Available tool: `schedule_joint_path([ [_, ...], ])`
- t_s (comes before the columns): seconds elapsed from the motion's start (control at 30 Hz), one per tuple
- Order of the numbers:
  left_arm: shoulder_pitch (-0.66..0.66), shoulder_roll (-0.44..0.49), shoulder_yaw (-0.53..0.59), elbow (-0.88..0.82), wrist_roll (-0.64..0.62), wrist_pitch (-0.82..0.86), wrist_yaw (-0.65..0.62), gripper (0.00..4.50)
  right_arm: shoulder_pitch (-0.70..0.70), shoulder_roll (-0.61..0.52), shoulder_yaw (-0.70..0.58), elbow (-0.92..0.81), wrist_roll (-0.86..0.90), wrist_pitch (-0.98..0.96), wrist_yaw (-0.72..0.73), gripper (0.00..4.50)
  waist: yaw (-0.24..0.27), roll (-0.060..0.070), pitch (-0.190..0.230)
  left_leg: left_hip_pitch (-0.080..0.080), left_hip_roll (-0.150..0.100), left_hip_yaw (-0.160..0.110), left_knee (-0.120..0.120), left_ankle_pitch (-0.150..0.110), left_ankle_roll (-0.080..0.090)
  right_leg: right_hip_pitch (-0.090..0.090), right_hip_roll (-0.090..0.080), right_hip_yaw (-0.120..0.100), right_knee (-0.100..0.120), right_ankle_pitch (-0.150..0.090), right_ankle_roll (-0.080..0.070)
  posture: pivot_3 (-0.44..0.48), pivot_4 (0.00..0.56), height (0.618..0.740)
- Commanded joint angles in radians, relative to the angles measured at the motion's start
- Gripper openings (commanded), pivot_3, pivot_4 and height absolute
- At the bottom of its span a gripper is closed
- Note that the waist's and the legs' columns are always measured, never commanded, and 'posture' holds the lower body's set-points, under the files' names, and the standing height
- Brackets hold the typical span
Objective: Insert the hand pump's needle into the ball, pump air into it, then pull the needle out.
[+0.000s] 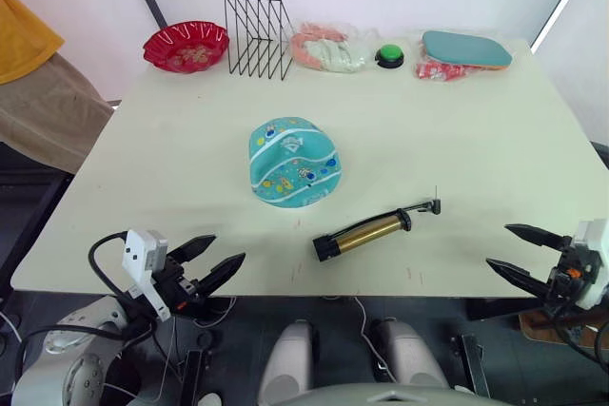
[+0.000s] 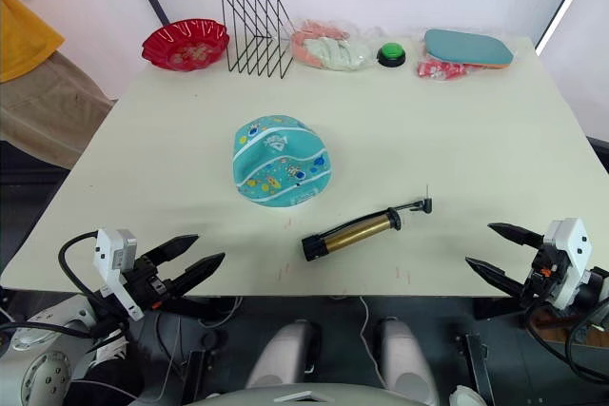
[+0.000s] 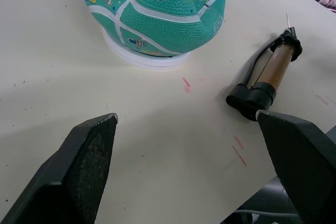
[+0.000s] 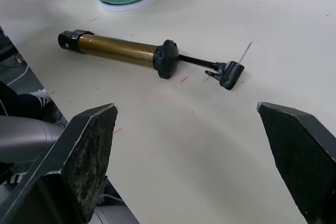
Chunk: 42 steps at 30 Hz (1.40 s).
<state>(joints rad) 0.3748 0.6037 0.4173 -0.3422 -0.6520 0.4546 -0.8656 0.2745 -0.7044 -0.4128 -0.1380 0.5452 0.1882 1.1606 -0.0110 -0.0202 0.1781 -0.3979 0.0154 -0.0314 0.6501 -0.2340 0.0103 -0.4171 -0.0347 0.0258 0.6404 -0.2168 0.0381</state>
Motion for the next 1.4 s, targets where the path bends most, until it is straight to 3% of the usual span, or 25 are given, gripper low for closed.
schedule_joint_path([
  [0.03,-0.026,0.058,0.009,-0.055,-0.047,0.036,-0.031,4.50,0.000,-0.007,-0.027,-0.023,0.037,-0.014,0.017,4.47,0.000,0.000,0.000,0.000,0.000,0.000,0.000,0.000,0.000,0.000,0.000,0.000,0.000,0.000,0.000,0.000,0.150,0.740],
  [0.27,-0.146,0.241,-0.055,-0.183,-0.136,0.186,-0.104,4.50,0.013,-0.010,-0.047,-0.092,0.085,-0.035,0.050,4.47,0.003,0.003,0.001,0.000,0.001,0.000,0.000,0.000,0.000,0.000,0.000,0.000,0.000,0.000,0.000,0.000,0.150,0.740],
  [0.4,-0.331,0.339,-0.187,-0.227,-0.132,0.257,-0.127,4.50,0.066,-0.040,-0.103,-0.158,0.135,-0.013,0.081,4.47,0.008,0.003,0.002,-0.001,0.001,0.001,0.000,0.000,0.000,0.000,0.001,-0.001,0.000,0.000,0.000,0.000,0.150,0.740],
  [0.57,-0.622,0.359,-0.345,-0.231,-0.158,0.371,-0.122,4.50,0.156,-0.075,-0.232,-0.219,0.209,0.029,0.109,4.47,0.012,0.003,0.002,0.000,0.001,0.002,0.001,0.000,0.000,0.001,0.002,-0.001,0.001,0.000,0.000,0.000,0.150,0.740],
  [0.63,-0.742,0.372,-0.429,-0.227,-0.099,0.459,-0.057,4.50,0.183,-0.085,-0.278,-0.251,0.234,0.051,0.103,4.47,0.016,0.003,0.002,0.000,-0.003,0.001,0.001,0.000,0.000,0.001,0.003,-0.001,0.001,0.000,0.000,0.000,0.150,0.740],
  [0.83,-1.061,0.304,-0.646,-0.116,-0.050,0.641,-0.044,4.50,0.200,-0.102,-0.329,-0.336,0.275,0.112,0.056,4.47,0.002,0.001,0.003,0.000,-0.004,0.000,0.001,0.000,0.000,0.002,0.003,0.000,0.002,0.000,0.001,0.000,0.150,0.740],
  [0.97,-1.257,0.207,-0.841,0.041,0.092,0.629,-0.065,4.50,0.199,-0.096,-0.330,-0.380,0.289,0.138,0.024,4.47,0.003,0.000,0.003,-0.001,-0.005,-0.001,0.003,0.000,0.000,0.002,0.003,0.000,0.002,0.000,0.001,0.000,0.150,0.740],
  [1.07,-1.325,0.155,-0.941,0.146,0.185,0.569,-0.104,4.50,0.188,-0.090,-0.322,-0.392,0.282,0.141,0.002,4.47,-0.002,0.000,0.003,-0.001,-0.005,-0.001,0.003,0.000,0.000,0.002,0.003,0.000,0.001,0.000,0.001,0.000,0.150,0.740],
  [1.1,-1.336,0.140,-0.964,0.176,0.212,0.544,-0.120,4.00,0.180,-0.087,-0.316,-0.393,0.275,0.137,-0.010,4.50,-0.002,0.000,0.003,-0.001,-0.005,-0.001,0.002,0.000,0.000,0.002,0.003,0.000,0.001,0.000,0.002,0.000,0.150,0.740],
  [1.13,-1.344,0.125,-0.990,0.204,0.238,0.517,-0.137,3.97,0.171,-0.082,-0.306,-0.392,0.259,0.127,-0.022,4.50,-0.005,0.000,0.003,-0.001,-0.005,-0.001,0.002,0.000,0.000,0.002,0.003,0.001,0.001,0.000,0.002,0.000,0.150,0.740],
  [1.2,-1.354,0.102,-1.048,0.248,0.304,0.439,-0.171,3.45,0.167,-0.077,-0.291,-0.394,0.252,0.127,-0.028,4.50,-0.003,0.000,0.003,-0.001,-0.005,-0.001,0.002,0.000,0.000,0.002,0.004,0.001,0.002,0.000,0.002,0.000,0.150,0.740],
  [1.23,-1.355,0.080,-1.067,0.276,0.328,0.413,-0.179,2.91,0.164,-0.075,-0.283,-0.394,0.244,0.125,-0.031,4.50,-0.001,0.000,0.003,-0.002,-0.005,-0.001,0.002,0.000,0.000,0.001,0.004,0.001,0.002,0.000,0.002,0.000,0.150,0.740],
  [1.4,-1.375,-0.056,-1.147,0.436,0.482,0.297,-0.167,2.91,0.158,-0.060,-0.265,-0.390,0.230,0.122,-0.049,4.50,0.008,0.000,0.003,-0.003,-0.007,-0.001,0.003,0.000,0.000,0.002,0.003,0.001,0.002,0.000,0.002,0.000,0.150,0.740],
])
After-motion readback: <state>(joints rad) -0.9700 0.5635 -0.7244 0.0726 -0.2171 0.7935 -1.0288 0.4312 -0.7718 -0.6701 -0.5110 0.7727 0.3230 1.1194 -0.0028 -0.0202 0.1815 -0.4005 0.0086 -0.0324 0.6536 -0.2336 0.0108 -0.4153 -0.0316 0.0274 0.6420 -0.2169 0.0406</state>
